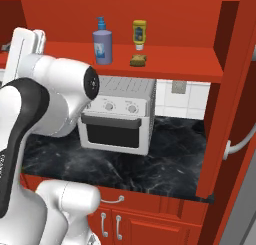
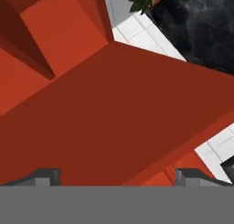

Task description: Pick the soap dispenser and sponge from the cabinet and place them on the counter.

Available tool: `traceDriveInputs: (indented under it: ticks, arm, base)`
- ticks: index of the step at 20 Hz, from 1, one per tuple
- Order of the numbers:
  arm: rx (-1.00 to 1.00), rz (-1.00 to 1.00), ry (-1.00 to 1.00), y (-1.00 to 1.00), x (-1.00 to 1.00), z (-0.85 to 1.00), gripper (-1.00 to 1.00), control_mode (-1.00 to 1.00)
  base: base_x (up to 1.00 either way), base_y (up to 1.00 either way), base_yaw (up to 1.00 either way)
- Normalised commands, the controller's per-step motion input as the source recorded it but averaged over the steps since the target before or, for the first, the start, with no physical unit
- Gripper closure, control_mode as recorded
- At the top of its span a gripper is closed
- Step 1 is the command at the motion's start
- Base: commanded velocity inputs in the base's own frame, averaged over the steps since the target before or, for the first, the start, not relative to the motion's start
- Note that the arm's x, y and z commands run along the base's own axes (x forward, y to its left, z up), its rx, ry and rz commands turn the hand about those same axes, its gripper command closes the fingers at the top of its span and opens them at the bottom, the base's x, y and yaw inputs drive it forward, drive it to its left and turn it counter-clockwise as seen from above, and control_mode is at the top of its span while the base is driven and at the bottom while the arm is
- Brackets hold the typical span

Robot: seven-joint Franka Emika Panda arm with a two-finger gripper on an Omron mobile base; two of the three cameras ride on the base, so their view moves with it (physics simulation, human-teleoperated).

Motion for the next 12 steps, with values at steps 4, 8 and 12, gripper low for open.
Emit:
traceDriveInputs:
  ticks: [4,8,12]
  arm:
    - [0.01,0.2,0.14,0.02,0.27,0.0,-1.0,-1.0]
    - [0.0,0.14,0.07,0.15,0.12,0.02,-1.0,-1.0]
    - [0.0,0.09,0.03,0.19,0.04,0.01,-1.0,-1.0]
  base:
    - [0.0,0.0,0.0]
    - [0.0,0.0,0.0]
    - [0.0,0.0,0.0]
